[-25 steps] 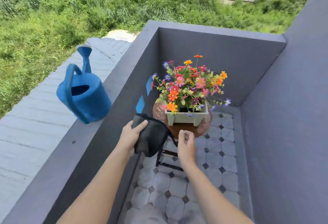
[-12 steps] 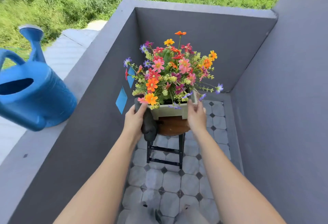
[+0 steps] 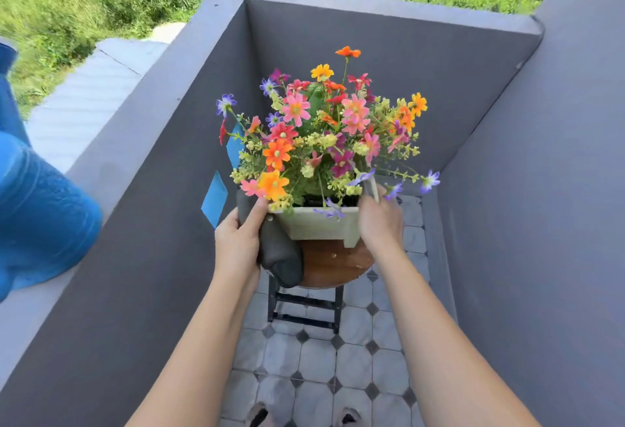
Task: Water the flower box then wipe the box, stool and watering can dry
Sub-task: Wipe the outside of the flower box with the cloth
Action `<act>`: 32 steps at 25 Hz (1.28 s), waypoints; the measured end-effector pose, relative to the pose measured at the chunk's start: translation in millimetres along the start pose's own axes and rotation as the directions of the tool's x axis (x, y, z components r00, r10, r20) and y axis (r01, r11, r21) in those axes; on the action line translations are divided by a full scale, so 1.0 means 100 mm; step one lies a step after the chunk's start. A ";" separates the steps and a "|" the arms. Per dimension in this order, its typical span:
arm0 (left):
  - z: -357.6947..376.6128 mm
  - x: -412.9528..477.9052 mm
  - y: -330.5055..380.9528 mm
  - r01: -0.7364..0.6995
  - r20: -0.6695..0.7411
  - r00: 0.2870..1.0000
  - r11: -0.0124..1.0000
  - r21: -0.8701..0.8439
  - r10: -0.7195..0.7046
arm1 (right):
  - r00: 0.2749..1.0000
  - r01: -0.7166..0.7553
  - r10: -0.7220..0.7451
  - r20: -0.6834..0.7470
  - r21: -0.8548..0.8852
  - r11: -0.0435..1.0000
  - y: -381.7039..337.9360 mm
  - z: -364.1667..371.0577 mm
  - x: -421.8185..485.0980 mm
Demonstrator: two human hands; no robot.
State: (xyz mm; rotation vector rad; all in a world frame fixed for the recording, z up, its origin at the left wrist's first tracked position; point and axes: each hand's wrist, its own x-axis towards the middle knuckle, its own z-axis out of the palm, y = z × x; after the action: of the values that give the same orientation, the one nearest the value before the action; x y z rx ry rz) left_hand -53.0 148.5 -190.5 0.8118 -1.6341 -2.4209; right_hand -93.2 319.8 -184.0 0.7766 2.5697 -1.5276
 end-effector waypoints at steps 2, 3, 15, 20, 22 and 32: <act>0.07 0.02 0.04 -0.042 0.063 0.997 0.991 -0.127 0.050 | 0.999 0.008 -0.006 0.035 -0.056 0.998 -0.17 -0.05 0.09; 0.11 0.02 0.05 -0.102 0.079 0.990 0.983 -0.152 0.115 | 0.998 0.011 -0.007 0.055 -0.074 0.997 -0.24 -0.09 0.13; 0.60 0.13 -0.61 -0.617 0.146 0.629 0.375 0.692 0.764 | 0.993 0.029 -0.011 0.116 -0.157 0.987 -0.49 -0.29 0.31; 0.42 0.14 -0.80 -0.604 0.229 0.518 0.162 0.781 0.824 | 0.992 0.036 -0.014 0.123 -0.180 0.983 -0.50 -0.32 0.30; 0.31 0.06 -0.85 -0.591 0.267 0.536 0.130 0.796 0.801 | 0.991 0.021 0.003 0.130 -0.180 0.983 -0.53 -0.33 0.26; 0.61 0.05 -0.49 -0.482 0.265 0.507 0.016 0.876 0.820 | 0.983 0.029 0.012 0.181 -0.224 0.974 -0.50 -0.30 0.27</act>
State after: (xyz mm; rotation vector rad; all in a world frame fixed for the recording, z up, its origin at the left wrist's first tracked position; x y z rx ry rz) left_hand -77.0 217.0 -218.6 0.2341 -2.3355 -0.5247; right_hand -132.8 336.6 -136.1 0.5738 2.5524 -1.2150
